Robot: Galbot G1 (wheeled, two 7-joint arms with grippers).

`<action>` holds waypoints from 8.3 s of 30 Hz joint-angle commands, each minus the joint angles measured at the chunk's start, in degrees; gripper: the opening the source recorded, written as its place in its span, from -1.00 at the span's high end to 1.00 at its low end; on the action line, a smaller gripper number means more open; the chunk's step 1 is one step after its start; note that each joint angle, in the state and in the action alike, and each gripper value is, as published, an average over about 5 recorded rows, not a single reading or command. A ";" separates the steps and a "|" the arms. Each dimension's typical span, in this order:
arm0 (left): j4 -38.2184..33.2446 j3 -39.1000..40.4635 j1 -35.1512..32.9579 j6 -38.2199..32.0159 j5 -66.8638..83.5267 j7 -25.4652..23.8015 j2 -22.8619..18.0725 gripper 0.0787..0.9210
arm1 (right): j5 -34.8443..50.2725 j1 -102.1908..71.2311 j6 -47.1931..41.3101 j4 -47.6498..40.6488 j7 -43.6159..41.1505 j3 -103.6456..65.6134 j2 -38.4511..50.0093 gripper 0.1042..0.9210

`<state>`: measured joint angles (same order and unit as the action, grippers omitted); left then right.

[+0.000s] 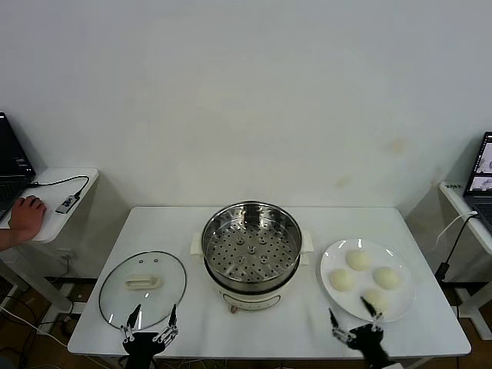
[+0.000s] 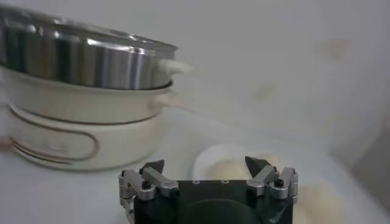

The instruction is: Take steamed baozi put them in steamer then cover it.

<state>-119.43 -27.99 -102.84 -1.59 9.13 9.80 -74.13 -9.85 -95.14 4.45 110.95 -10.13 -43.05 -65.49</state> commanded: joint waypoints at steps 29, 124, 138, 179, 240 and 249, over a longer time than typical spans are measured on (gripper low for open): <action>1.51 -0.04 5.12 0.33 -7.27 -1.55 -0.33 -0.77 | 4.28 90.53 -13.24 -40.21 -51.66 77.60 37.05 -0.76; 1.11 -3.82 4.45 -2.70 -8.34 -2.81 1.78 -0.77 | 24.84 132.69 3.89 -40.90 -45.46 118.49 3.30 -0.18; 1.36 -4.56 4.22 -3.37 -8.86 -2.76 1.19 -0.77 | 6.48 125.41 20.62 -48.70 -42.56 120.57 -6.39 -0.19; 0.66 -4.20 5.08 -3.34 -9.01 -2.77 2.37 -0.77 | 27.83 140.80 -22.86 -21.67 -47.54 123.22 18.54 -0.76; 1.14 -6.83 5.05 -3.16 -8.93 -3.06 1.82 -0.77 | 6.78 91.95 -21.25 -32.41 -44.07 96.00 28.06 -0.61; 1.05 -6.97 4.96 -3.22 -8.89 -3.00 1.64 -0.77 | 6.47 92.49 -21.40 -32.24 -44.54 95.61 28.41 -0.32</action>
<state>-118.31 -34.90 -97.80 -4.76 0.22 6.77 -72.48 -2.99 -1.71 -16.97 79.04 -54.74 53.38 -36.71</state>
